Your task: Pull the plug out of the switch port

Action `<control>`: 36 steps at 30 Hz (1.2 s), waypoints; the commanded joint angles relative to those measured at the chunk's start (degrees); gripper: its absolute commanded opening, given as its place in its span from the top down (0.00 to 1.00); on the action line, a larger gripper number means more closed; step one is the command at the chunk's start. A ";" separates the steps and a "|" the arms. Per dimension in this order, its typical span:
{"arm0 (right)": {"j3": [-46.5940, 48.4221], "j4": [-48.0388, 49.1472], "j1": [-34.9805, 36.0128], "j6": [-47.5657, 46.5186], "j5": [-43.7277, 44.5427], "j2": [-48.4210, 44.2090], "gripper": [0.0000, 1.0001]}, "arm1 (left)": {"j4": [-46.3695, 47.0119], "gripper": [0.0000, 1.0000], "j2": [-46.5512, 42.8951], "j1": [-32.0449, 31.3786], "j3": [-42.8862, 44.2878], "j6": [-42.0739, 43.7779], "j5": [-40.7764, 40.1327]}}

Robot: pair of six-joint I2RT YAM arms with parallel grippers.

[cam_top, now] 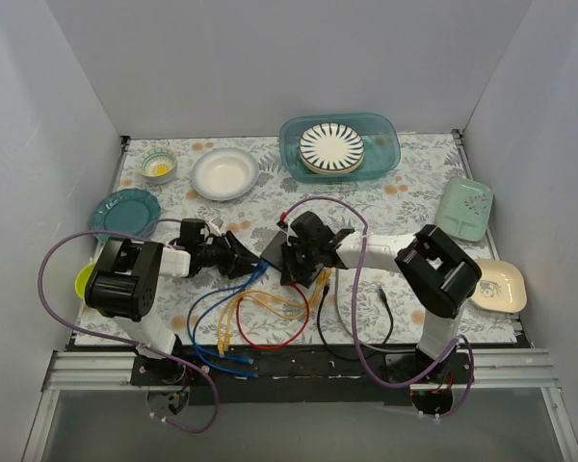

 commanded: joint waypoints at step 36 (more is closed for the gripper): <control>-8.49 30.53 -14.67 22.57 -22.29 7.57 0.99 | 16.77 0.72 5.74 -0.22 -2.09 -5.39 2.20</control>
